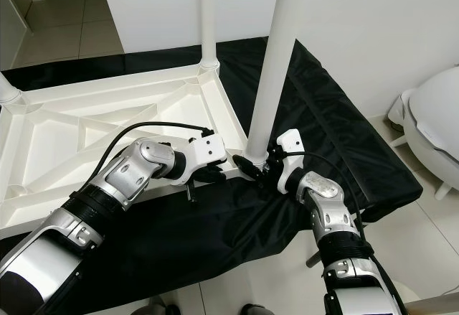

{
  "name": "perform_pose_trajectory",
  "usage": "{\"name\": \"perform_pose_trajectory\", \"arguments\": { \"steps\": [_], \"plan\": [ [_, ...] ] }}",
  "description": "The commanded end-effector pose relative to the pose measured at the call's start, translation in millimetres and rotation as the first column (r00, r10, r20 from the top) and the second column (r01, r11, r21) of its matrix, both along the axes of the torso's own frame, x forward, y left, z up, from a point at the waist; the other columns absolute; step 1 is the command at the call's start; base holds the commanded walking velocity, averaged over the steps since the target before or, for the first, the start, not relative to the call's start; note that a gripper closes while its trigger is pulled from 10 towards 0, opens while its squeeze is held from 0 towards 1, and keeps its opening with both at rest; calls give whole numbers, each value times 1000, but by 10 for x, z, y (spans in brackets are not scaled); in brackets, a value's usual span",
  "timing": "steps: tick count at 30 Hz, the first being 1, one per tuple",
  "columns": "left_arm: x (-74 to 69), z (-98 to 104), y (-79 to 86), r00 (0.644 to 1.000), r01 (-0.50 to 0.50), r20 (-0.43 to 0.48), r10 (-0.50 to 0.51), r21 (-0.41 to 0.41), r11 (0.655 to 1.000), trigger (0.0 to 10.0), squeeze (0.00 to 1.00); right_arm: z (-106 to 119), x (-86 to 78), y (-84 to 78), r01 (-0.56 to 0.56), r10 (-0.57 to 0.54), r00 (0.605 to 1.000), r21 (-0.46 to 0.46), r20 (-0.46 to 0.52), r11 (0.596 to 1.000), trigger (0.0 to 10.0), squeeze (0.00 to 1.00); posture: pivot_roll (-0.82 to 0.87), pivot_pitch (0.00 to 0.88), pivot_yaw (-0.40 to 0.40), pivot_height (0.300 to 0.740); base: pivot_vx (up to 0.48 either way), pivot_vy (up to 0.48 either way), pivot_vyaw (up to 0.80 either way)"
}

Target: Building children table

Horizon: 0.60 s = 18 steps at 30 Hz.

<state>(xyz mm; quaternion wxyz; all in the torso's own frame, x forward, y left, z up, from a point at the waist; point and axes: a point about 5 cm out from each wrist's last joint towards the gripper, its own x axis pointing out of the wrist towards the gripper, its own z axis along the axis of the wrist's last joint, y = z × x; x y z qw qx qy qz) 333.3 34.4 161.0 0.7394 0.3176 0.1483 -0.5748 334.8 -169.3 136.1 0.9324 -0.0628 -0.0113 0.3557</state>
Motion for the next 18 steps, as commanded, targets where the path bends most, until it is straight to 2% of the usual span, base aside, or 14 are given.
{"name": "perform_pose_trajectory", "arguments": {
  "steps": [1,4,7,8,10,13,16,18],
  "plan": [
    [15,17,38,1000,-6,22,5,13,1000,10000,0,-64,47,40,157,-157,987,-3,-29,988,0,0,-64,73,44,740,0,0,0],
    [15,17,41,1000,-7,22,7,13,1000,10000,0,-80,53,65,184,-184,982,-5,-34,983,0,0,-64,73,44,740,0,0,0],
    [14,9,46,1000,-8,20,8,14,1000,10000,0,-144,67,219,282,-278,956,38,-92,959,0,0,-66,77,50,740,0,0,0],
    [14,11,44,1000,-8,19,7,14,1000,10000,0,-156,81,264,337,-328,937,65,-121,939,0,0,-64,78,51,740,0,0,0],
    [14,11,44,1000,-8,19,7,14,1000,10000,0,-156,81,264,337,-328,937,65,-121,939,0,0,-64,78,51,740,0,0,0],
    [19,20,43,1000,-6,20,6,15,1000,10000,0,-155,108,375,435,-412,895,126,-172,892,0,0,-64,80,54,740,0,0,0],
    [19,21,45,1000,-6,21,5,15,1000,10000,0,-154,107,397,444,-419,890,135,-178,886,0,0,-64,80,54,740,0,0,0],
    [22,26,49,1000,-4,22,4,17,1000,10000,0,-182,103,461,496,-464,862,147,-205,856,0,0,-62,79,57,740,0,0,0]
  ]
}}
